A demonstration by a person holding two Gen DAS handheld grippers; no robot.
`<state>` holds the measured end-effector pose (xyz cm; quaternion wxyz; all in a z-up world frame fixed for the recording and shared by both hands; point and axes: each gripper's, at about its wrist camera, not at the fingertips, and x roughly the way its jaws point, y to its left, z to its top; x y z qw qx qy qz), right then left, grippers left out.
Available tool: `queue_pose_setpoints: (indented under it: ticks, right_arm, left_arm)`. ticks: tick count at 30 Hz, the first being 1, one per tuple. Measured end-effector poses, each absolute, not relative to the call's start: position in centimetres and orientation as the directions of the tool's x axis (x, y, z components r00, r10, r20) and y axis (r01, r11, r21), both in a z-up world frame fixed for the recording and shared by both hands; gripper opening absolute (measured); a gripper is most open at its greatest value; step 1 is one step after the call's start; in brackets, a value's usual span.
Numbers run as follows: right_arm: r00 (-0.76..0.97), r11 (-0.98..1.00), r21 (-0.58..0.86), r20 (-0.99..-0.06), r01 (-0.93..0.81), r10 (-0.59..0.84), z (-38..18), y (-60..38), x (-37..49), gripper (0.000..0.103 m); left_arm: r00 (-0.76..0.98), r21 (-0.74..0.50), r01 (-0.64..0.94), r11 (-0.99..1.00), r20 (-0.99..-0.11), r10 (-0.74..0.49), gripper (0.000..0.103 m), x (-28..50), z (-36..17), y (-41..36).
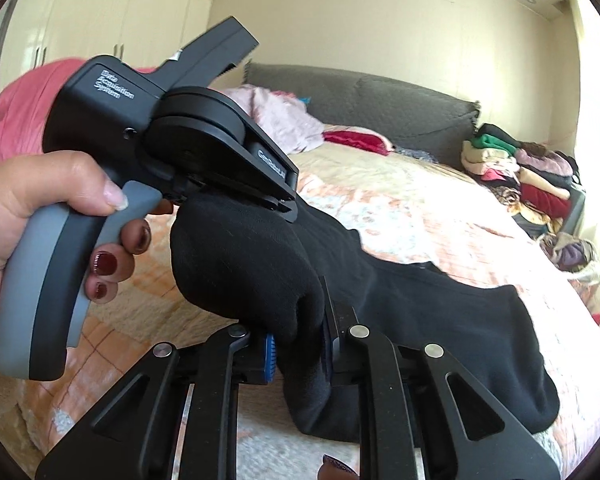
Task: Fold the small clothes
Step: 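Lift the grasped edge with the right gripper and fold it over the sweatshirt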
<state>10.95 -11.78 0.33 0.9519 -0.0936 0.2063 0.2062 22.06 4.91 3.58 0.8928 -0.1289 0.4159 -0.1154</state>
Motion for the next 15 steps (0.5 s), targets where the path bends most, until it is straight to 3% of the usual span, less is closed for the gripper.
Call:
queue_pose_setpoints:
  ticks: [15]
  right_arm:
    - [0.870,0.947,0.013,-0.390,-0.321,0.300,2.3,-18.8,10.0,0.014]
  left_arm:
    - [0.638,-0.264,0.188,0.946,-0.699,-0.322,0.020,22.5,6.9,-3.1]
